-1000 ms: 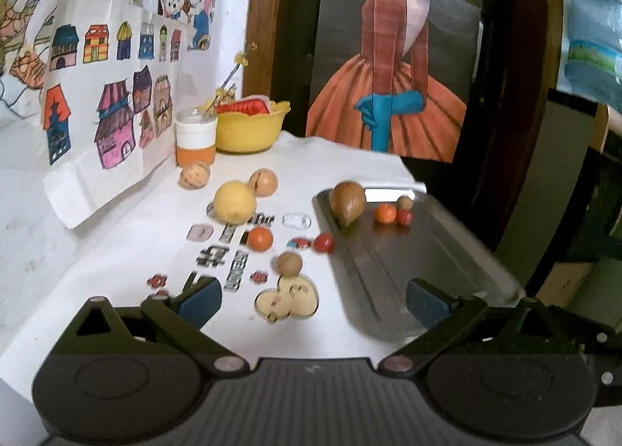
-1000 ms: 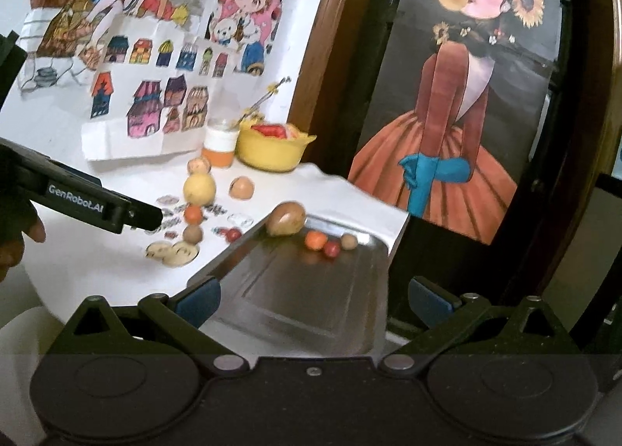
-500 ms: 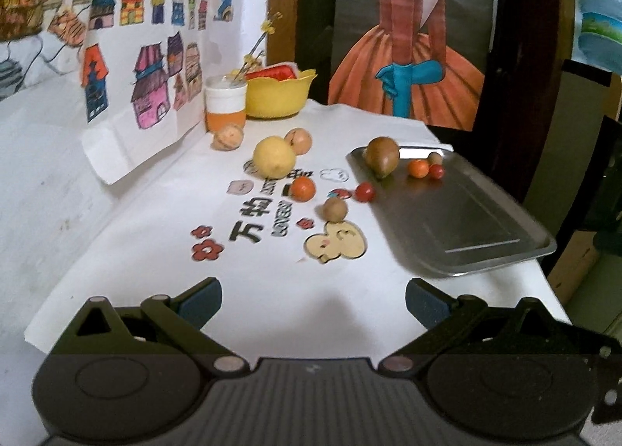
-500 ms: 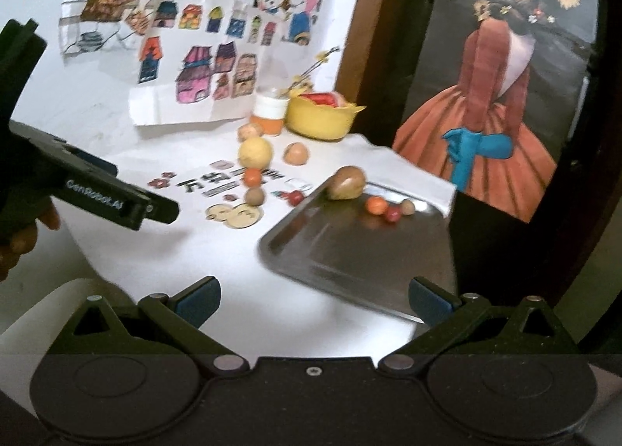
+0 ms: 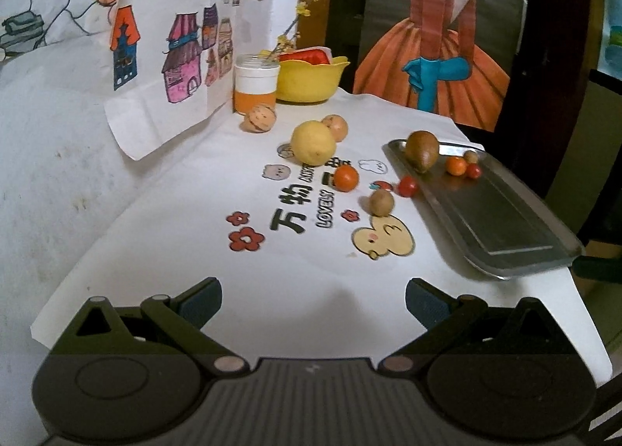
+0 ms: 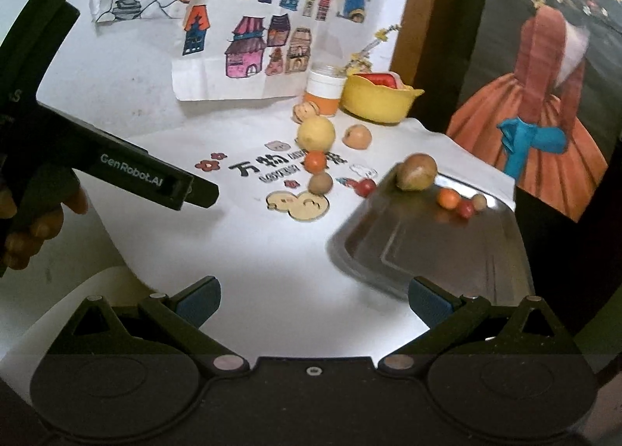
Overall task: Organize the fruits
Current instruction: 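Withdraw both tools from the tray toward the remaining fruits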
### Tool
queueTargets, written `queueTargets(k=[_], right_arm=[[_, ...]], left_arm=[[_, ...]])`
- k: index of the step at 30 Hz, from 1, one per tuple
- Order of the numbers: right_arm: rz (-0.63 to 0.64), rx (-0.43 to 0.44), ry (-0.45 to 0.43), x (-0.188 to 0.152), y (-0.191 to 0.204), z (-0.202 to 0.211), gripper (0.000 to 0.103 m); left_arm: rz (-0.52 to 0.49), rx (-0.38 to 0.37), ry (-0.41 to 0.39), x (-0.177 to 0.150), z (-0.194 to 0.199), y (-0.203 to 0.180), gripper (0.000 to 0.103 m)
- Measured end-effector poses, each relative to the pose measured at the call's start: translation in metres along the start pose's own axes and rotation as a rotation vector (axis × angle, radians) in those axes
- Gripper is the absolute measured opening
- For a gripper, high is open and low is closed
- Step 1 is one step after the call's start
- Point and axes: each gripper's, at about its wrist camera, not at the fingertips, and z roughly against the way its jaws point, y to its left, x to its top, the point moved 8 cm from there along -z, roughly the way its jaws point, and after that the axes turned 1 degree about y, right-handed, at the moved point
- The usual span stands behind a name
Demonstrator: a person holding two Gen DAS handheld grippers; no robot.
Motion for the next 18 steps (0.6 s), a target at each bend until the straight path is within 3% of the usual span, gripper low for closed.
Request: queueTargets(k=[18], right_arm=[[0.014,0.055,-0.023,0.051,0.009,-0.064,0.102]], left_arm=[[0.052,0.001,0.006,0.04,-0.052,0.034,0.103]])
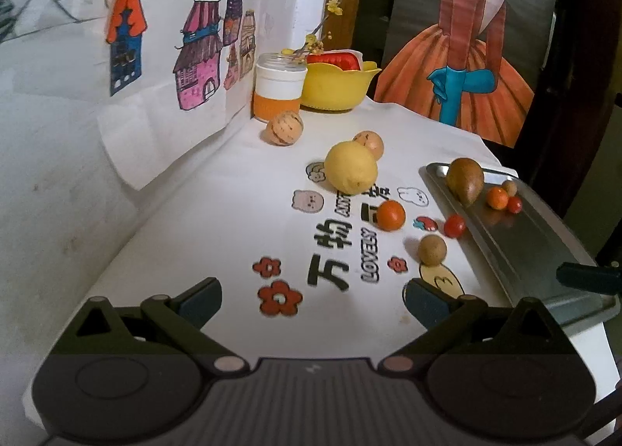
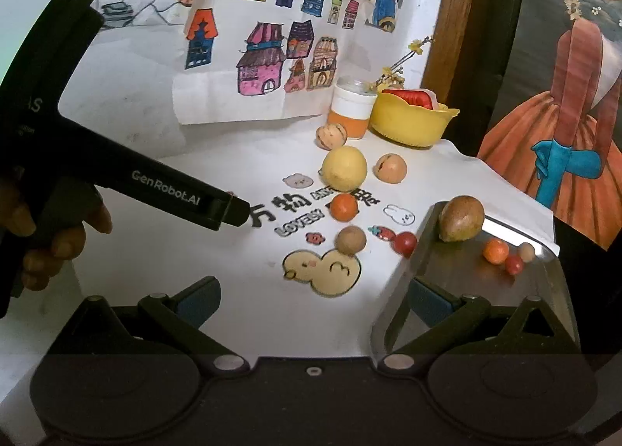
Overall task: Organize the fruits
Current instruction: 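Withdraw both tools from the tray toward the remaining fruits, then grasp another orange tangerine with left tool while right tool grasps a small brown fruit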
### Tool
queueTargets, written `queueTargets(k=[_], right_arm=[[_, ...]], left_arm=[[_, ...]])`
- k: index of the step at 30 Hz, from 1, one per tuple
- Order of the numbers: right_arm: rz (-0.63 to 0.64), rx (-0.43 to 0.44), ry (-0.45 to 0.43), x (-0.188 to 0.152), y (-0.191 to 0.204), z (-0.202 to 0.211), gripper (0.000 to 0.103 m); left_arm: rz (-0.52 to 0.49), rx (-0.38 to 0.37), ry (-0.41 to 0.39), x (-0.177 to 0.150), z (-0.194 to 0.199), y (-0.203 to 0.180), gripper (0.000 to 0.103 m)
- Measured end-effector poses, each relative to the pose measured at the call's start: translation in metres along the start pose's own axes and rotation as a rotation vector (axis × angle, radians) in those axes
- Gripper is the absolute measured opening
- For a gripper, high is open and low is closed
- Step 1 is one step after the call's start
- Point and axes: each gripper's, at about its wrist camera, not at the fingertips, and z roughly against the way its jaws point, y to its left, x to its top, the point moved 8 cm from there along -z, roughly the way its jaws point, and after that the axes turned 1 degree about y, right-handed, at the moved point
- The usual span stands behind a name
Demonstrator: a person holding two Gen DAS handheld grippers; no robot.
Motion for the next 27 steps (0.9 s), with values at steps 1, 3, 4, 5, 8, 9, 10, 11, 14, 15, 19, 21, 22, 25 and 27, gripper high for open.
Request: queueTargets(k=[1,3,4,5,8,9,10,11,14,15,19,21,22,25,27], right_arm=[[0.007,-0.007,-0.003,0.003,-0.002,-0.003,0.102],[0.019,-0.021,-0.01,0.007,-0.006,-0.007,0.102],[0.021,-0.027,-0.012,0.01,-0.008,-0.011,0.102],[0.019,-0.03,-0.013,0.012,-0.011,-0.014,0.102],[-0.002,-0.038,-0.015,0.017,-0.021,-0.025,0.102],[-0.013,-0.04,-0.016,0.019,-0.024,-0.029,0.102],[-0.022,-0.041,-0.017,0.02,-0.027,-0.032,0.102],[-0.031,-0.041,-0.019,0.022,-0.029,-0.036,0.102],[-0.04,-0.045,-0.024,0.024,-0.034,-0.046,0.102],[-0.039,-0.046,-0.024,0.025,-0.035,-0.049,0.101],[-0.043,-0.039,-0.016,0.024,-0.037,-0.06,0.096],[-0.053,-0.036,-0.013,0.022,-0.038,-0.064,0.09],[-0.056,-0.032,-0.008,0.022,-0.038,-0.067,0.089],[-0.051,-0.025,0.007,0.02,-0.038,-0.076,0.082],[-0.05,-0.024,0.011,0.021,-0.037,-0.08,0.076]], left_arm=[[0.002,-0.003,0.0,0.002,-0.003,0.0,0.103],[0.01,-0.013,0.007,0.006,-0.01,0.0,0.103],[0.016,-0.02,0.013,0.008,-0.014,-0.001,0.103],[0.022,-0.027,0.017,0.009,-0.018,-0.002,0.103],[0.029,-0.044,0.018,0.018,-0.028,-0.008,0.103],[0.029,-0.047,0.014,0.021,-0.032,-0.01,0.103],[0.027,-0.045,0.009,0.024,-0.036,-0.012,0.103],[0.024,-0.043,0.003,0.028,-0.04,-0.014,0.103],[0.016,-0.045,-0.005,0.036,-0.053,-0.02,0.103],[0.014,-0.047,-0.004,0.038,-0.058,-0.021,0.103],[0.007,-0.058,0.002,0.044,-0.075,-0.028,0.103],[0.003,-0.065,0.007,0.045,-0.081,-0.031,0.103],[0.001,-0.073,0.01,0.045,-0.085,-0.032,0.103],[-0.001,-0.094,0.013,0.044,-0.093,-0.035,0.102],[0.002,-0.114,0.008,0.045,-0.097,-0.036,0.102]])
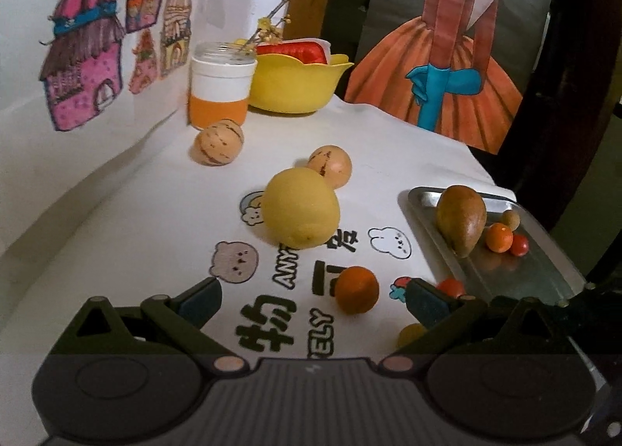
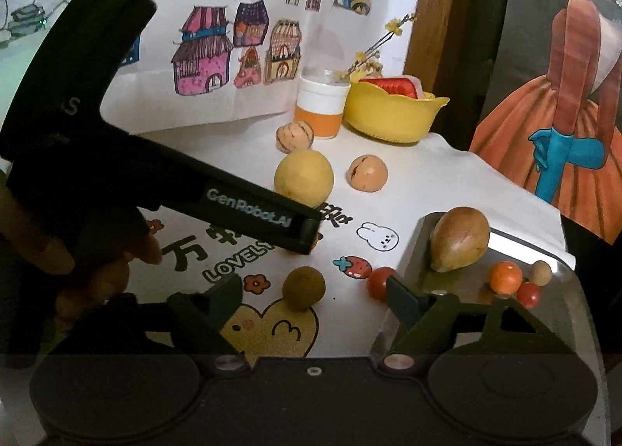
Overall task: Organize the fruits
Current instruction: 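Grasp another orange tangerine with left tool while right tool grasps a small brown fruit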
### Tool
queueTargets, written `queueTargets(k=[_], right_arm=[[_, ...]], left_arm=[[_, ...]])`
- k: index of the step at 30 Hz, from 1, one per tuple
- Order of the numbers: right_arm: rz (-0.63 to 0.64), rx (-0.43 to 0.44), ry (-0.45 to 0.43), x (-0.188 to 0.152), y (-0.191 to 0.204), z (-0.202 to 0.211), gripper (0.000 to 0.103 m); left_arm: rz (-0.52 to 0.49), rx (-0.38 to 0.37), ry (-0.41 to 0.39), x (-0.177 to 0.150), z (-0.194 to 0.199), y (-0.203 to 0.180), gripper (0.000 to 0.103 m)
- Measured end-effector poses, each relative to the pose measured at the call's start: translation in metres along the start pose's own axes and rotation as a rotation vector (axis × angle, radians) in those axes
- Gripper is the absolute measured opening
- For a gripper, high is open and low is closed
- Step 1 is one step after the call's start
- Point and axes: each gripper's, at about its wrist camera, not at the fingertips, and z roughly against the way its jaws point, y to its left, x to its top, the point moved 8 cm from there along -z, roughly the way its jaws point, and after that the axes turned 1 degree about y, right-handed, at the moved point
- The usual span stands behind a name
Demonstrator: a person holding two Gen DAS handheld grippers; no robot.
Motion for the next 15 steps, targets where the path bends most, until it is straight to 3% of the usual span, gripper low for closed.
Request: queueTargets(k=[5,15], right_arm=[[-0.007,0.009,0.019,0.0,0.0,-0.012,0.066],[-0.038,0.022,0.029,-0.003,-0.001,-0.022,0.054]], left_arm=[[-0.012,-0.039,-0.005,0.002,-0.006,-0.004,0.099],[-0.033,-0.08,-0.003,-0.002,-0.014,-0.012,0.082]])
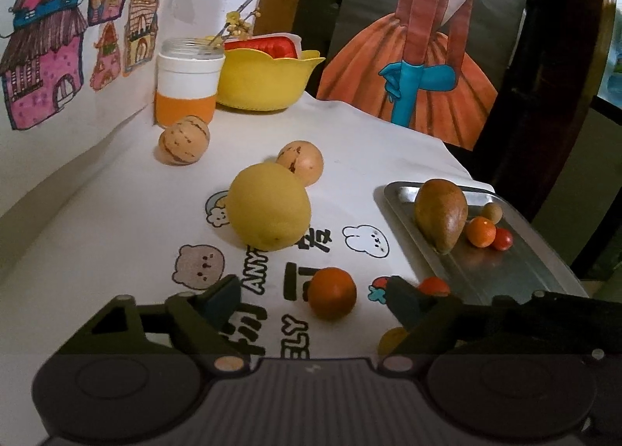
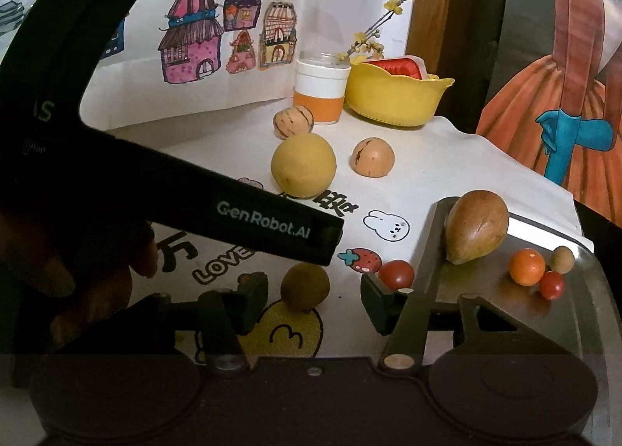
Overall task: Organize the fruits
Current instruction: 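Grasp another orange tangerine with left tool while right tool grasps a small brown fruit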
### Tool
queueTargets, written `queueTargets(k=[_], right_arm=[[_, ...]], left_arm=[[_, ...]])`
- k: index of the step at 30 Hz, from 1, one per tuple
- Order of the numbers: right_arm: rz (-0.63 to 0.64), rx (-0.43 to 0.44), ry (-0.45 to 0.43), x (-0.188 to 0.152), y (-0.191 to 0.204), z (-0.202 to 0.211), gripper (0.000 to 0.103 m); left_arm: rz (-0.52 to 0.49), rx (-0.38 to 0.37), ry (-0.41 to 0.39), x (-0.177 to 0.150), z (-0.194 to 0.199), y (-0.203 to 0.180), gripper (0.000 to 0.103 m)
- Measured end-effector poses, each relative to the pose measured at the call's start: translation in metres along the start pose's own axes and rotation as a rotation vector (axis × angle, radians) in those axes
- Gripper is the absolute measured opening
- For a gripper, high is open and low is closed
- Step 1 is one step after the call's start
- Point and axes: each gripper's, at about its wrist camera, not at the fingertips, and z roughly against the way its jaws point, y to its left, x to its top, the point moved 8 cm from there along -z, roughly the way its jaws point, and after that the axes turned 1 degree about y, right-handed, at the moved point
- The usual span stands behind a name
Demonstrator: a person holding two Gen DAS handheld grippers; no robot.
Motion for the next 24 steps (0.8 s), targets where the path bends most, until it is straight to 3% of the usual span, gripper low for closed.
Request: queueTargets(k=[10,15,24], right_arm=[[0.009,0.004,0.007,0.0006,0.0001,-0.0034,0.047],[0.004,0.001,0.008,0.0012,-0.0001,-0.0048,0.044],[0.009,0.013,0.005,-0.0001,0.0023,-0.003,0.03]], left_arm=[[-0.004,-0.031,0.022,-0.0002,-0.0022,-0.0066,0.045],[0.002,-0.03,0.03,-0.0009,-0.002,-0.0068,0.031],[0.015,-0.028,0.036,-0.0052,0.0046,-0.0086,0.029]])
